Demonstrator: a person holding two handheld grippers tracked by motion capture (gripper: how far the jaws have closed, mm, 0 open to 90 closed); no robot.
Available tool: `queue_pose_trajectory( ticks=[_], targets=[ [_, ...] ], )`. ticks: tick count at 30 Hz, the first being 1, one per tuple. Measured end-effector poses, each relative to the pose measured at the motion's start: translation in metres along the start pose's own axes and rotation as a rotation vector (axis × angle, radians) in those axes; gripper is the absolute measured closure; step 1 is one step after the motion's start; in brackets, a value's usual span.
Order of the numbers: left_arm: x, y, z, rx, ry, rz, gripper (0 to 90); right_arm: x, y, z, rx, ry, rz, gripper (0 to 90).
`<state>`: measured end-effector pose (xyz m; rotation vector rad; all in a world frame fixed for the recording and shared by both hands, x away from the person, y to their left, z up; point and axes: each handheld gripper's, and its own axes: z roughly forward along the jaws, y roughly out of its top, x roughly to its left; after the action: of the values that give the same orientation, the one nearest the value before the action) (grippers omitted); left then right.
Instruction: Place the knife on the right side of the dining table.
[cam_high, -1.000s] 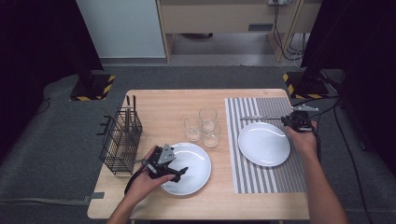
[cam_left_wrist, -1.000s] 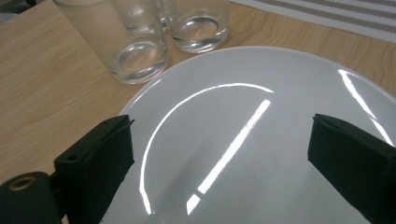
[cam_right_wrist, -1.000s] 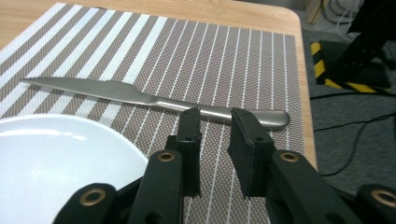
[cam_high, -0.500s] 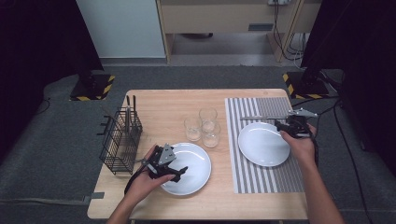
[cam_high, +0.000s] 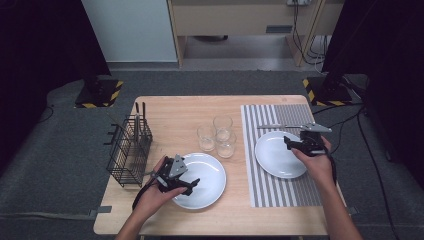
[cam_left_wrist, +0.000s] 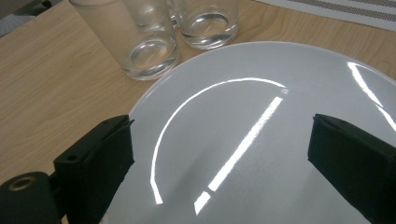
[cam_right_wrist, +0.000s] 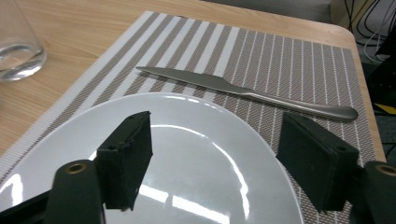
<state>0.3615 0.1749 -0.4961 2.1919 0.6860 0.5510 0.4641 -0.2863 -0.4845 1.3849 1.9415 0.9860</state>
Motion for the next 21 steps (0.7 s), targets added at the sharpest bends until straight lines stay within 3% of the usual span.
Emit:
queue_pose_trajectory(
  ticks=[4,11,13,15,17,18,19,21],
  targets=[
    [0.001,0.000,-0.002,-0.001,0.009,-0.008,6.1,0.007,0.002,-0.003,-0.004,0.022,0.001,18.7],
    [-0.002,0.001,-0.001,-0.005,0.011,-0.022,6.1,0.032,0.001,-0.008,0.007,0.064,-0.068,9.0],
    [-0.004,0.002,0.001,-0.001,0.004,-0.026,6.1,0.046,0.000,-0.011,0.006,0.086,-0.094,8.2],
    [-0.004,0.003,0.002,0.005,0.005,-0.022,6.2,0.051,-0.001,-0.012,0.007,0.095,-0.109,7.5],
    [-0.005,0.007,0.002,0.019,0.000,-0.026,6.2,0.069,-0.004,-0.015,0.018,0.115,-0.167,5.4],
    [-0.005,0.007,0.002,0.019,0.000,-0.026,6.2,0.069,-0.004,-0.015,0.018,0.115,-0.167,5.4],
    [-0.007,0.008,0.002,0.025,0.002,-0.018,6.2,0.082,-0.006,-0.016,0.027,0.110,-0.200,5.5],
    [-0.010,0.011,0.001,0.037,0.004,-0.006,6.2,0.088,-0.007,-0.017,0.034,0.117,-0.204,5.3]
  ],
)
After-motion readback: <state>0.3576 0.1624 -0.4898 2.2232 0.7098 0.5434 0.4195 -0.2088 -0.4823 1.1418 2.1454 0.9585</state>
